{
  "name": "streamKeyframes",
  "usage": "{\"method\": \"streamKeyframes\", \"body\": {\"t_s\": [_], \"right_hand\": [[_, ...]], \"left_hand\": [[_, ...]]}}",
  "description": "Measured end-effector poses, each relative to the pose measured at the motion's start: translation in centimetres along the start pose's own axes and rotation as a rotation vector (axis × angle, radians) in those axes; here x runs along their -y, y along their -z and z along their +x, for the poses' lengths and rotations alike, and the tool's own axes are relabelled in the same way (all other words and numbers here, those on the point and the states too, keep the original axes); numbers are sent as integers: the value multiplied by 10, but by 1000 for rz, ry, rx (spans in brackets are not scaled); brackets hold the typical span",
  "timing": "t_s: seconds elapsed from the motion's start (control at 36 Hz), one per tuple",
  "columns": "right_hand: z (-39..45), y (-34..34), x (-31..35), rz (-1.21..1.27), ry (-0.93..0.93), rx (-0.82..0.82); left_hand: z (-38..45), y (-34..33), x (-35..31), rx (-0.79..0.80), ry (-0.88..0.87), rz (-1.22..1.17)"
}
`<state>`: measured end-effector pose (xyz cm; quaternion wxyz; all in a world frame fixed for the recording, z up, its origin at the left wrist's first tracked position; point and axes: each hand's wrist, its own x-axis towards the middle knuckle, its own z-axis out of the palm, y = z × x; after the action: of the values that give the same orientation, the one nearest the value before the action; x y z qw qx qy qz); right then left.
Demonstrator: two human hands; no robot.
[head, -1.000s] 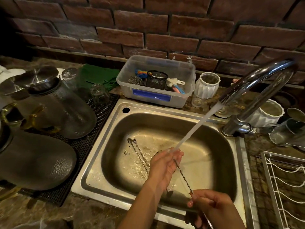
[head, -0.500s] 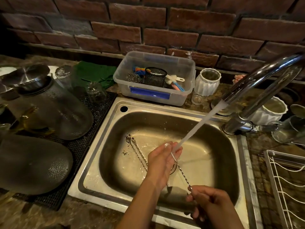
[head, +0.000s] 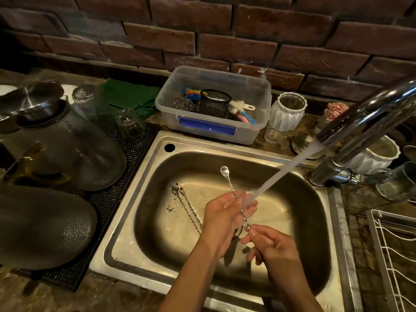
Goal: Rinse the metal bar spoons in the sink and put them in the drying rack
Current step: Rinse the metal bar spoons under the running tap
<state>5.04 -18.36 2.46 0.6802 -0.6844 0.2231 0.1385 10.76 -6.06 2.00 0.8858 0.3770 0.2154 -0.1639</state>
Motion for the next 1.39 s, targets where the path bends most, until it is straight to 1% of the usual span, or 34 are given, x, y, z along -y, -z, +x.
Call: {"method": "streamKeyframes", "body": {"t_s": [0.08,0.25,0.33,0.42,0.64,0.97,1.14,1.25,1.39], "right_hand": [[7,-5,1,8,31,14],[18,-12,8,17,59,35],[25,-13,10,60,26,59],[33,-13,13,111,-41,121],[52,-9,16,381,-178,251],[69,-16,31,452,-170,352],[76,-19,39,437,-169,460],[80,-20,44,456,-163,477],[82,-18,47,510,-176,516]], "left_hand": [[-1,-1,-2,27,10,43],[1,-2,-10,22,12,74],[4,-2,-16,27,-7,106],[8,-2,-20,24,-23,125],[15,-1,-31,31,-81,84],[29,-3,-51,19,-132,125],[34,-4,-65,18,-160,111],[36,-4,-75,15,-170,74],[40,-3,-83,31,-180,-36]]}}
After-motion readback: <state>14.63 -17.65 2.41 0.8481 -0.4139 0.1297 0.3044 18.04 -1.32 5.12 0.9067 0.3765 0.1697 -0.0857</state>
